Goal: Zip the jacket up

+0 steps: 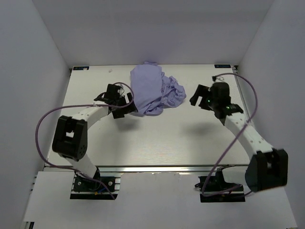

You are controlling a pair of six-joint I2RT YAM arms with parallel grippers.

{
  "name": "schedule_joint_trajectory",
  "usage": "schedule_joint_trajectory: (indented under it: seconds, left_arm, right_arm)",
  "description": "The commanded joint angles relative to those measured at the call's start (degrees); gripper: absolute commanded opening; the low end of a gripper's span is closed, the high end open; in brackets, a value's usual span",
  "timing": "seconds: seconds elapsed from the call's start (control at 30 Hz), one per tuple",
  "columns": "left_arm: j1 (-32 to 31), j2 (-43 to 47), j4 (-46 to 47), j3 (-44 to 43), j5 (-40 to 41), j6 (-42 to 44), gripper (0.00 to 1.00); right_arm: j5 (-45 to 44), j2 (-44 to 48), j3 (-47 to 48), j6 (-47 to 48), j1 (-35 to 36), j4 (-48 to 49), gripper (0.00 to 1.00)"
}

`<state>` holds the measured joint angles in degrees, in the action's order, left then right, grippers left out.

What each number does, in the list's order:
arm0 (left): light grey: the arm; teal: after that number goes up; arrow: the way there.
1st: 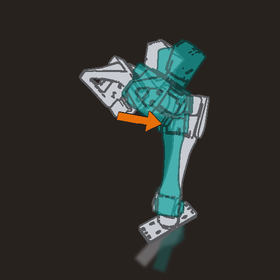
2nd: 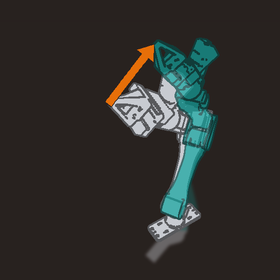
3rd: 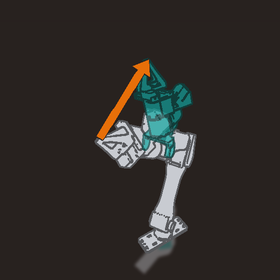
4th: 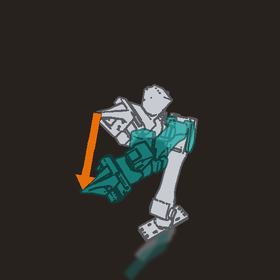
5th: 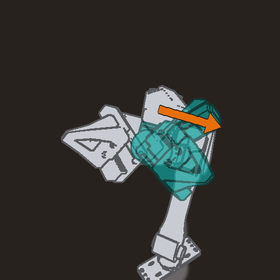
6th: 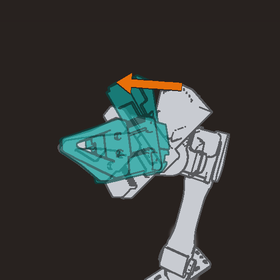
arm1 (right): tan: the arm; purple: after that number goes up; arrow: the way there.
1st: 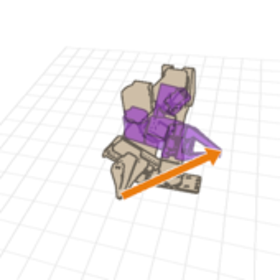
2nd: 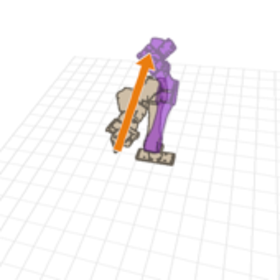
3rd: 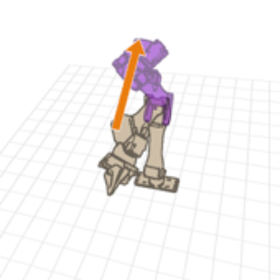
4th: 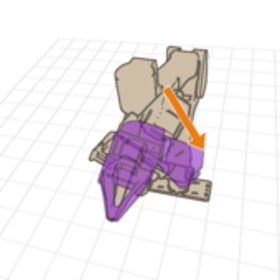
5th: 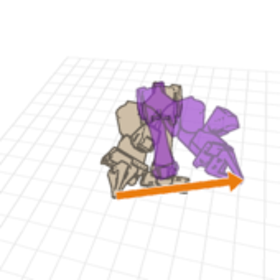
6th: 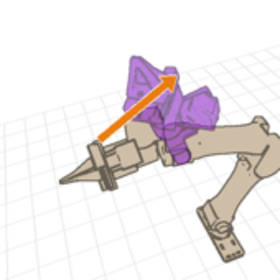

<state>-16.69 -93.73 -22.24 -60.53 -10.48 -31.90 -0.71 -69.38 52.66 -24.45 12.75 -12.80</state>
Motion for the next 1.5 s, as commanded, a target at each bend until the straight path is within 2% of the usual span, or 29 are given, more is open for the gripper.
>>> schedule_joint_trajectory:
  seconds: [0.0, 0.1, 0.17, 0.27, 0.3, 0.37, 0.4, 0.5, 0.53, 0.6, 0.63, 0.77, 0.87, 0.97, 1.0, 1.07, 1.17, 1.3, 1.47]
  left_arm:
    - [-0.54, -4.34, 1.49, -5.81, 2.13, 2.63, 0.98]
    - [-0.54, -10.23, 0.71, -11.16, 2.48, 3.86, 0.98]
    - [-0.54, -13.04, 0.27, -13.72, 1.61, 4.56, 0.94]
    - [-0.54, -16.91, -2.01, -18.29, 1.95, 4.74, 0.62]
    - [-0.54, -17.18, -2.37, -19.35, 2.04, 4.83, 0.47]
    - [-0.54, -16.66, -2.28, -19.62, 2.22, 5.09, 0.37]
    - [-0.54, -15.79, -2.11, -19.80, 2.13, 5.18, 0.26]
    - [-0.54, -14.38, -1.49, -19.98, 0.12, 5.71, 0.09]
    - [-0.54, -13.33, -1.32, -19.89, -0.33, 5.53, 0.00]
    - [-0.54, -12.18, -1.93, -20.41, -1.20, 5.45, 0.00]
    - [-0.54, -10.78, -2.02, -21.02, -1.47, 5.45, 0.00]
    - [-0.63, -5.00, -5.08, -25.14, 0.36, 5.36, 0.00]
    - [-0.54, 2.64, -4.58, -26.83, 3.88, 4.13, 0.00]
    - [-0.54, 9.16, -1.42, -27.01, 3.81, 2.64, 0.00]
    - [-0.54, 12.92, -0.45, -27.53, 3.19, 2.55, 0.00]
    - [-0.63, 16.37, 0.70, -28.58, 3.01, 1.76, 0.00]
    - [-0.54, 22.00, -0.34, -31.83, 7.73, 0.52, 0.00]
    - [-0.54, 26.93, -1.66, -37.45, 11.61, 1.66, 0.00]
    - [-0.54, 29.74, -1.06, -41.24, 8.65, 2.63, 0.00]
  right_arm:
    - [-5.34, -11.50, 8.49, 4.66, 5.42, 4.80, 0.89]
    - [-7.72, -22.84, 16.57, 4.41, 5.97, 5.15, 0.89]
    - [-9.83, -28.06, 22.44, 3.71, 6.05, 5.68, 0.89]
    - [-10.54, -37.73, 28.53, 3.44, 6.14, 4.71, 0.89]
    - [-10.37, -42.19, 32.72, 3.44, 6.23, 3.75, 0.89]
    - [-10.10, -46.26, 37.14, 3.18, 6.32, 1.82, 0.89]
    - [-9.93, -49.76, 41.16, 3.00, 6.41, 0.94, 0.89]
    - [-9.13, -54.69, 44.80, 2.30, 6.41, -0.03, 0.88]
    - [-8.35, -55.50, 46.72, 2.30, 6.41, -0.12, 0.73]
    - [-7.64, -56.65, 47.88, 2.12, 6.41, 0.58, 0.43]
    - [-5.90, -56.48, 48.58, 2.38, 6.41, 0.93, 0.00]
    - [-6.93, -49.29, 47.54, 3.87, 6.41, 0.84, 0.00]
    - [-10.44, -34.57, 42.72, 7.13, 6.41, 3.29, 0.00]
    - [-10.45, -24.52, 37.71, 10.38, 6.41, 5.76, 0.00]
    - [-9.84, -18.22, 36.73, 11.08, 6.41, 7.07, 0.00]
    - [-8.87, -12.73, 35.58, 13.54, 6.32, 8.22, 0.00]
    - [-10.00, -2.20, 35.40, 15.57, 6.41, 8.76, 0.00]
    - [-14.22, 5.21, 35.93, 18.11, 6.41, 9.37, 0.00]
    - [-13.01, 10.93, 38.74, 20.75, 6.41, 7.79, 0.00]
